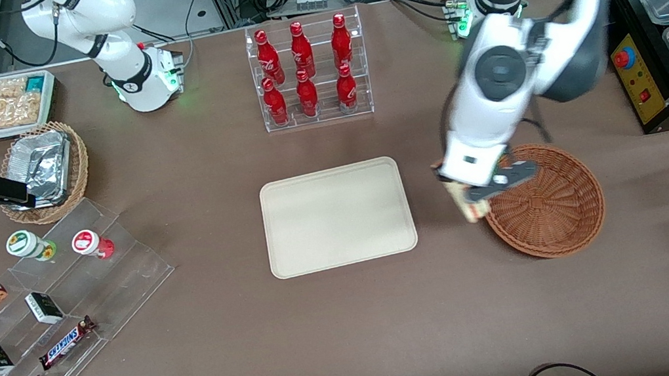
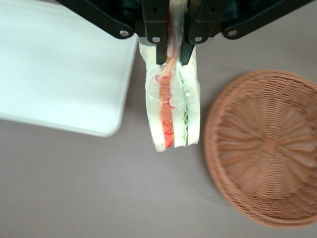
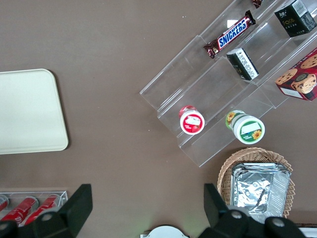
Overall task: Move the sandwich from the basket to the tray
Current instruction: 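Lift the sandwich and carry it over the cream tray, then lower the sandwich onto the tray and open the left gripper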
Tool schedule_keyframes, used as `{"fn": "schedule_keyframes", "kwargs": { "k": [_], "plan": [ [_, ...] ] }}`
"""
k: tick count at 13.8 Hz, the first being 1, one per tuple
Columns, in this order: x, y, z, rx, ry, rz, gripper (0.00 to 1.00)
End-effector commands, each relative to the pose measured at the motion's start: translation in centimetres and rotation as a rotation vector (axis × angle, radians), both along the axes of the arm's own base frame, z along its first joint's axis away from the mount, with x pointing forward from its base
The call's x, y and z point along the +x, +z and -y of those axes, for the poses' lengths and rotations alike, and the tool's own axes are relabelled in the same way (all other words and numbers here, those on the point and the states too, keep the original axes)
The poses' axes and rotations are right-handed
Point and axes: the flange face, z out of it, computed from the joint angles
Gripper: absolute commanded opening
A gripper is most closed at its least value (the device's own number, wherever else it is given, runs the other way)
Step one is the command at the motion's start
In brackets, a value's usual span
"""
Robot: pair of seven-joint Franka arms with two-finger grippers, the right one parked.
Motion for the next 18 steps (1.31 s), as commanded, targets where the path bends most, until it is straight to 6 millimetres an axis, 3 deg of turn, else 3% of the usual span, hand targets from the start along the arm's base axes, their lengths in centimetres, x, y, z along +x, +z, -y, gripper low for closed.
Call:
{"fn": "schedule_keyframes", "kwargs": {
  "k": [1, 4, 9, 12, 18],
  "plan": [
    [-0.2, -0.7, 7.5, -0.009, -0.078, 0.017, 0.0],
    [-1.9, -4.0, 15.7, -0.015, -0.11, 0.018, 0.0],
    [-5.7, -10.2, 23.5, -0.05, -0.218, 0.043, 0.0],
    [-6.4, -13.4, 24.2, -0.035, -0.249, 0.029, 0.0],
    [-6.4, -16.1, 24.8, -0.054, -0.259, 0.053, 0.0]
  ]
}}
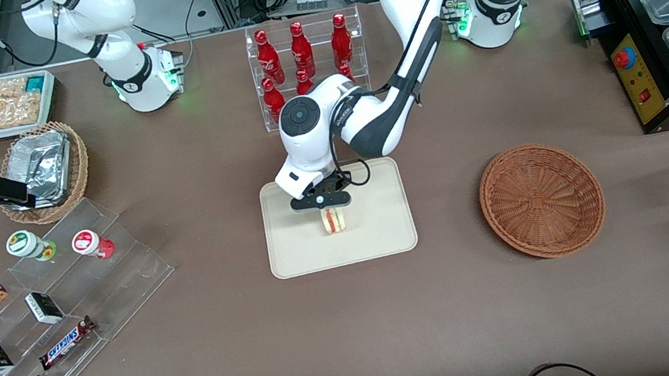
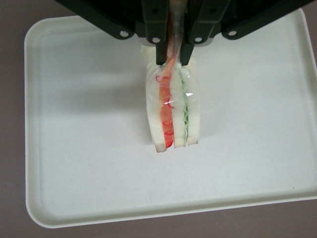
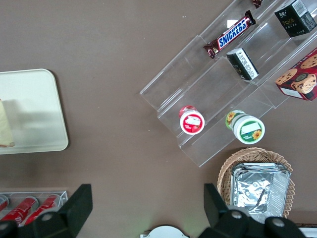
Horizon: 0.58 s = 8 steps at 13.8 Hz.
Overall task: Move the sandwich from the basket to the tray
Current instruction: 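Lower the sandwich onto the tray and open the left gripper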
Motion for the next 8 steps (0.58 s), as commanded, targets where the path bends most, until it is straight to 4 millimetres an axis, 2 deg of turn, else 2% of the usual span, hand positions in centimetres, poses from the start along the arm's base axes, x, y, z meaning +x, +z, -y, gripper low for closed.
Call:
{"fn": "schedule_keyframes", "kwargs": {
  "k": [1, 2, 4, 5, 7, 8],
  "plan": [
    [0.2, -1.1, 0.5, 0.003, -0.01, 0.019, 0.0],
    [0.1, -1.7, 0.5, 0.01, -0.013, 0.013, 0.0],
    [0.0, -1.9, 0.7, 0.01, -0.016, 0.011, 0.0],
    [0.0, -1.9, 0.6, 0.011, -0.015, 0.012, 0.13],
    [0.0, -2.2, 0.6, 0.015, -0.016, 0.009, 0.76],
    [0.0, -2.2, 0.6, 0.015, -0.017, 0.01, 0.98]
  ]
}}
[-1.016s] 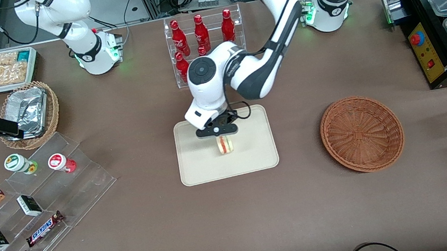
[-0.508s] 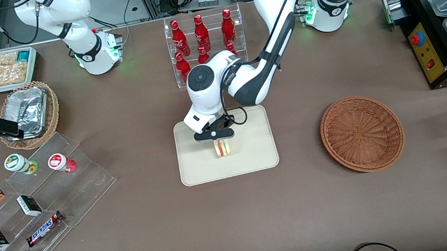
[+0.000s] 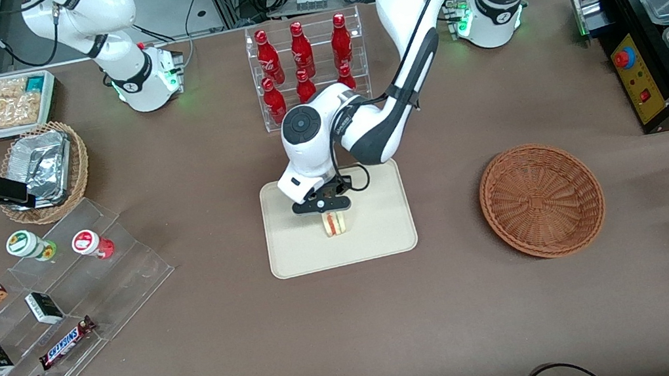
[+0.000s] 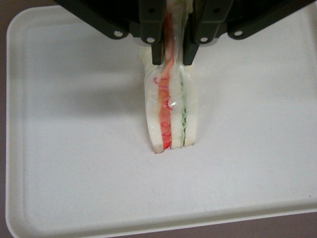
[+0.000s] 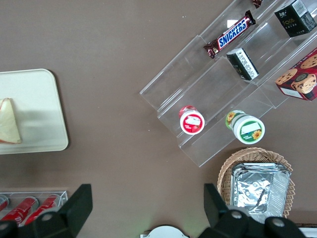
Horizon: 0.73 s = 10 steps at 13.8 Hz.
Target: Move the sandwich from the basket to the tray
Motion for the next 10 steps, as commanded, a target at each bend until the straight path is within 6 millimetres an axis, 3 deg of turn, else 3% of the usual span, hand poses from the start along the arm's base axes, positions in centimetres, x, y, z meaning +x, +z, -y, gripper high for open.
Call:
{"fn": "schedule_keyframes", "kwargs": {
  "k": [1, 3, 6, 7, 10],
  "plan": [
    [0.3, 0.6, 0.4, 0.001, -0.01, 0.024, 0.99],
    [0.8, 2.1, 0.1, -0.003, 0.004, 0.03, 0.99],
    [1.7, 8.9, -1.9, 0.0, 0.051, 0.024, 0.99],
    [2.4, 11.5, -3.5, 0.006, 0.078, 0.02, 0.99],
    [5.0, 20.8, -11.2, 0.019, 0.185, -0.029, 0.99]
  ]
}}
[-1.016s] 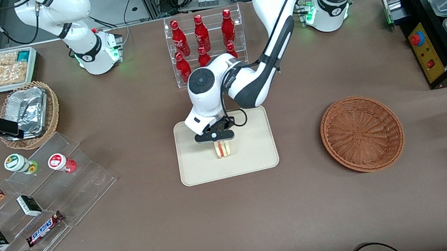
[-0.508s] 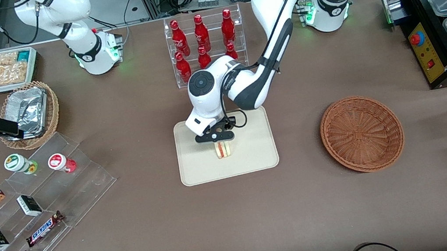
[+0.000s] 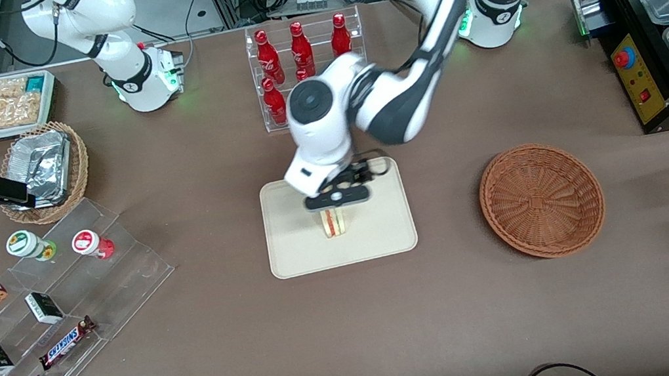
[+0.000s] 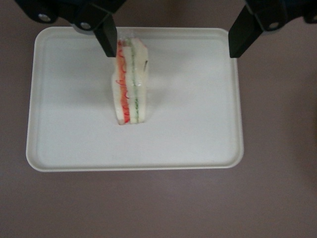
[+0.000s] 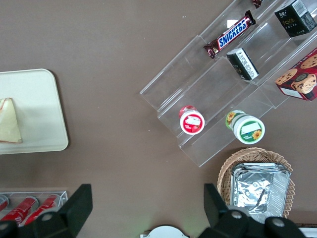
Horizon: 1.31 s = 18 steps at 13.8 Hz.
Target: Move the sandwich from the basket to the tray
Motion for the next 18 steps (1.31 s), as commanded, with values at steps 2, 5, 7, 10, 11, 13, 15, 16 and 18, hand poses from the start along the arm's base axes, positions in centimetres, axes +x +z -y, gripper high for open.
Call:
{"fn": "schedule_keyframes", "kwargs": {
  "k": [2, 5, 7, 10, 11, 13, 15, 16, 18],
  "plan": [
    [1.6, 9.9, -9.6, -0.003, 0.126, -0.04, 0.99],
    [2.6, 14.2, -18.0, -0.003, 0.102, -0.049, 0.99],
    [2.9, 15.9, -22.9, -0.011, 0.105, -0.042, 0.99],
    [3.4, 17.8, -29.9, -0.011, 0.042, -0.067, 0.99],
    [3.6, 18.3, -31.7, -0.012, 0.034, -0.071, 0.99],
    [3.6, 19.4, -35.2, -0.013, 0.013, -0.08, 0.99],
    [3.6, 19.9, -38.0, -0.015, -0.028, -0.098, 0.99],
    [3.4, 20.3, -39.4, -0.014, -0.04, -0.104, 0.99],
    [2.9, 20.7, -41.4, -0.016, -0.064, -0.106, 0.99]
  ]
}}
